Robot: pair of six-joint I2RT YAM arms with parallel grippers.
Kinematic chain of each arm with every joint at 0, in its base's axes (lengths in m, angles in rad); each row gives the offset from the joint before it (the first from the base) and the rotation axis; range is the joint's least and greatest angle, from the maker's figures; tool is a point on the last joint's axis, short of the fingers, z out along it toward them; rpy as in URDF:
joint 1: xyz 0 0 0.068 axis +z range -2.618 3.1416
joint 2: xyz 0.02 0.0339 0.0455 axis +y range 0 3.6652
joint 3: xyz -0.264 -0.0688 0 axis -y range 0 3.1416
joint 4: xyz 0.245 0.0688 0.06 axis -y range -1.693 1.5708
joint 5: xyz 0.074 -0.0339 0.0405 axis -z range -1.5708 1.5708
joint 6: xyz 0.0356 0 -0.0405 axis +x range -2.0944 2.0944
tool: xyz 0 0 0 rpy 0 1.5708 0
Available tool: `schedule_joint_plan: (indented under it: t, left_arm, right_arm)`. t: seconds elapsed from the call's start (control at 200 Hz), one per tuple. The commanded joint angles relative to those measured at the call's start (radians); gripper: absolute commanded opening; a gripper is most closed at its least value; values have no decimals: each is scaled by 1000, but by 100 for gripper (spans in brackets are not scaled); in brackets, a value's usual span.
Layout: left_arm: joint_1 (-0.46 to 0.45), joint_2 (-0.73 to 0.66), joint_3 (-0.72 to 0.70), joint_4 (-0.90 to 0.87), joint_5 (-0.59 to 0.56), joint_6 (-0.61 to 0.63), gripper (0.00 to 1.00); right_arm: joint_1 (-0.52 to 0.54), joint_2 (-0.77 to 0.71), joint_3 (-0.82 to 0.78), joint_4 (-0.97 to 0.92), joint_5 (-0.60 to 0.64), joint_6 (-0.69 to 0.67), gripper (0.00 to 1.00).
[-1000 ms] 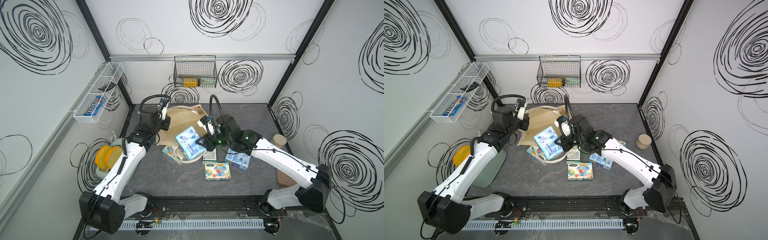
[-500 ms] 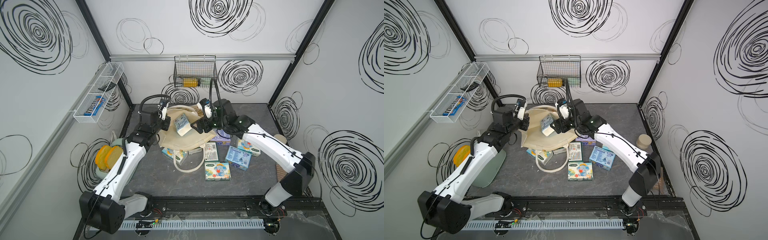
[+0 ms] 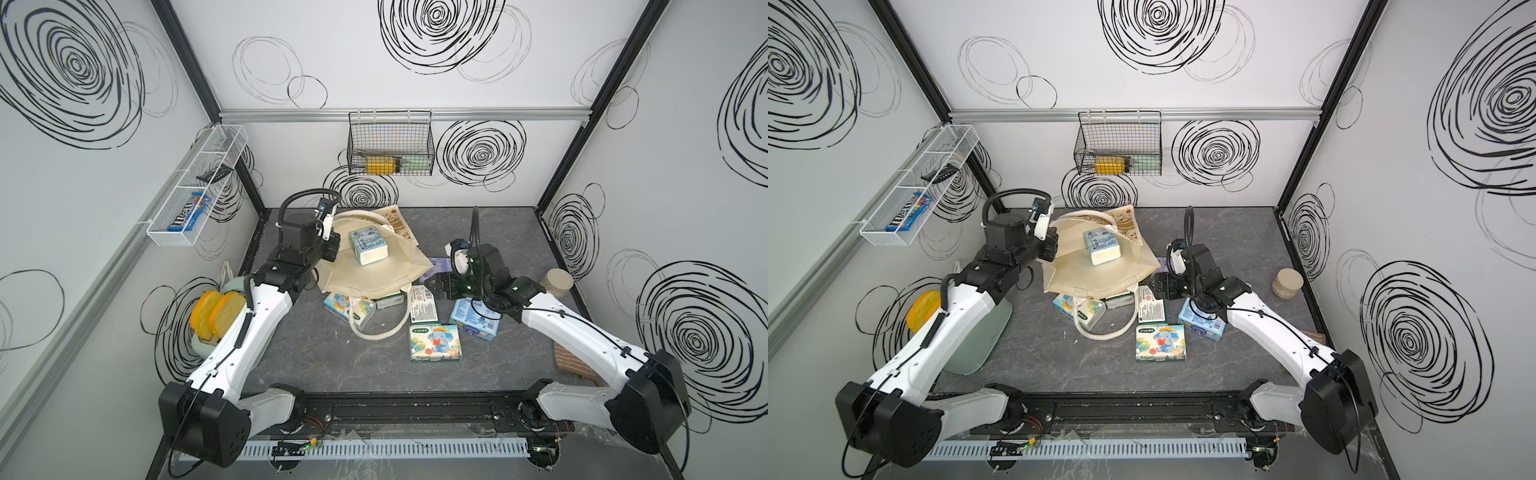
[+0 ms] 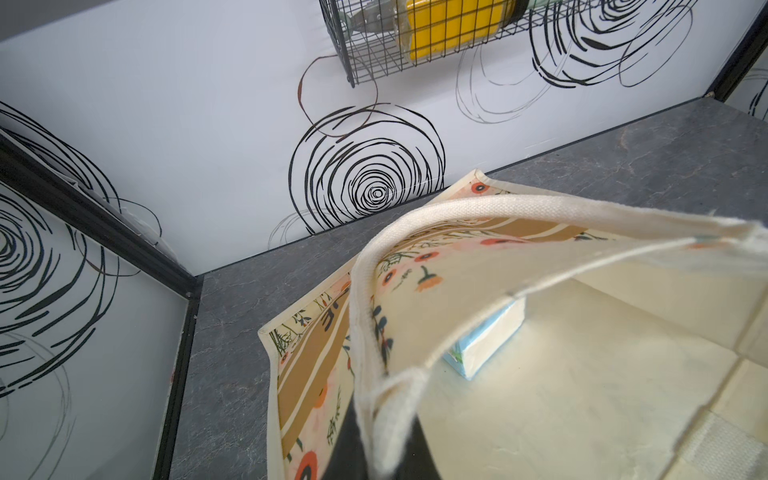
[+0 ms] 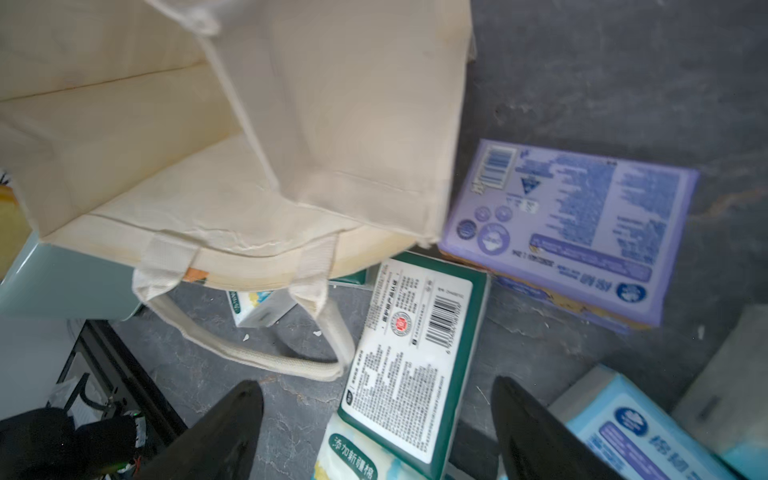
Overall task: Put tissues into the canvas bag
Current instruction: Adjust the canvas bag at the center of the board.
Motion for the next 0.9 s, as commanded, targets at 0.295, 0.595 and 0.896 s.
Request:
schedule_joint_plan:
  t: [0.295, 0.595, 0.896]
  left_arm:
    - [9, 4, 12, 55, 13, -32, 0]
    - [-9, 42, 88, 58, -26, -99, 2]
    - [37, 246, 349, -85, -152, -211, 0]
  right_arm:
    - [-19, 282, 124, 309, -192, 267, 74]
    - [-15, 346, 267, 234, -205, 286, 5]
    - [-20, 257, 397, 108, -261, 387, 0]
